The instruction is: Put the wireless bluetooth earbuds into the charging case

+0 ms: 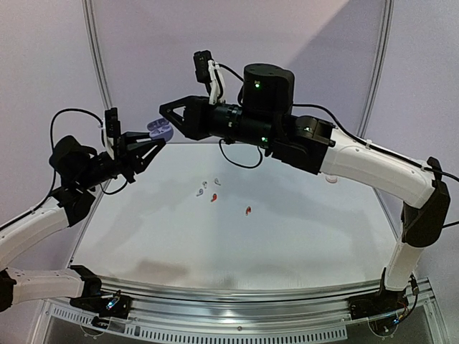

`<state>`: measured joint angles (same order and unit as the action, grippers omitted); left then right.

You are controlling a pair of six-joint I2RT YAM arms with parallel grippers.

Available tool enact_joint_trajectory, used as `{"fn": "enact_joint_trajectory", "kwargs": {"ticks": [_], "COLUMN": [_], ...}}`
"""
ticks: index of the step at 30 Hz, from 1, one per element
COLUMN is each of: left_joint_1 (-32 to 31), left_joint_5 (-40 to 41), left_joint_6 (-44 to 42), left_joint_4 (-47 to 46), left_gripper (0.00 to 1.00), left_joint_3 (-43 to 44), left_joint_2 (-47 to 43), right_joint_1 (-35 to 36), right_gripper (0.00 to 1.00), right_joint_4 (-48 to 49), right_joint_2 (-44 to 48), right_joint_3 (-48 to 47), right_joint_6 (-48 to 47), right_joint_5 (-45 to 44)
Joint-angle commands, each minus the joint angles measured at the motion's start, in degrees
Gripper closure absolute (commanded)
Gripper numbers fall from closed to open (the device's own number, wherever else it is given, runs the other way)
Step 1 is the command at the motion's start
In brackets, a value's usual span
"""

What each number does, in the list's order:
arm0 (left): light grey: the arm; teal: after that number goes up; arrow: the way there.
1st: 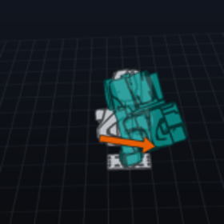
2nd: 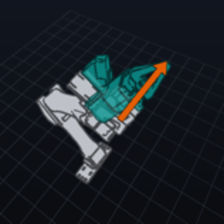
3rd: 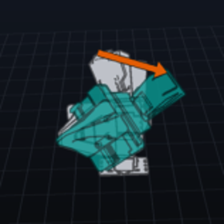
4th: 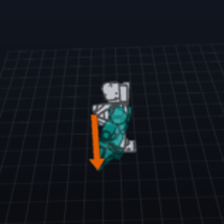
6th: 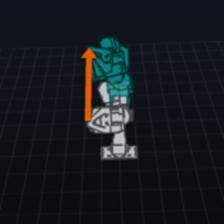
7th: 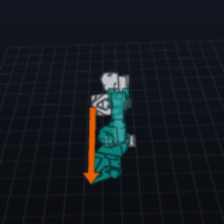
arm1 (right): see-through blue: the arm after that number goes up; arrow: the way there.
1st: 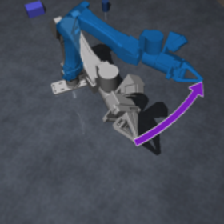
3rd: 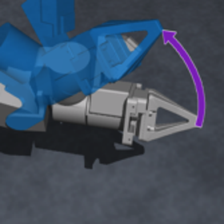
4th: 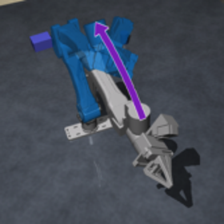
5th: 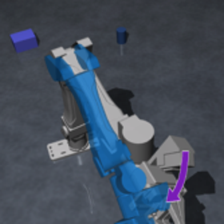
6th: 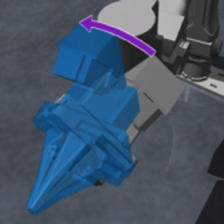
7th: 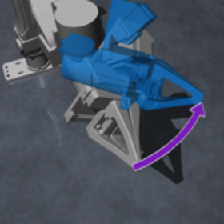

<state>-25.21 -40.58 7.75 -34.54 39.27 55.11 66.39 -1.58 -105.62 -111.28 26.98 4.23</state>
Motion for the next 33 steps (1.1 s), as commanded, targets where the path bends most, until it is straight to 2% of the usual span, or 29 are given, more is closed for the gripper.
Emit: {"fn": "enact_joint_trajectory", "kwargs": {"ticks": [1, 26, 33], "left_joint_1": [-1.4, -3.9, -4.0], "left_joint_5": [1.6, 4.5, 4.1], "left_joint_6": [1.3, 0.0, -0.4], "left_joint_4": [-4.7, -6.4, -7.0], "left_gripper": [1.00, 1.00, 1.00], "left_joint_3": [-1.3, -0.4, -0.6], "left_joint_2": [1.3, 2.2, 2.1], "right_joint_1": [0.5, 0.5, 0.5], "right_gripper": [0.95, 1.00, 1.00], "right_joint_4": [0.7, -0.4, 0.2], "right_joint_2": [-0.6, 0.2, 1.0], "right_joint_3": [0.2, 1.4, 3.9], "right_joint_6": [-0.2, 0.6, 0.1], "right_joint_5": [-0.1, 1.3, -0.8]}}
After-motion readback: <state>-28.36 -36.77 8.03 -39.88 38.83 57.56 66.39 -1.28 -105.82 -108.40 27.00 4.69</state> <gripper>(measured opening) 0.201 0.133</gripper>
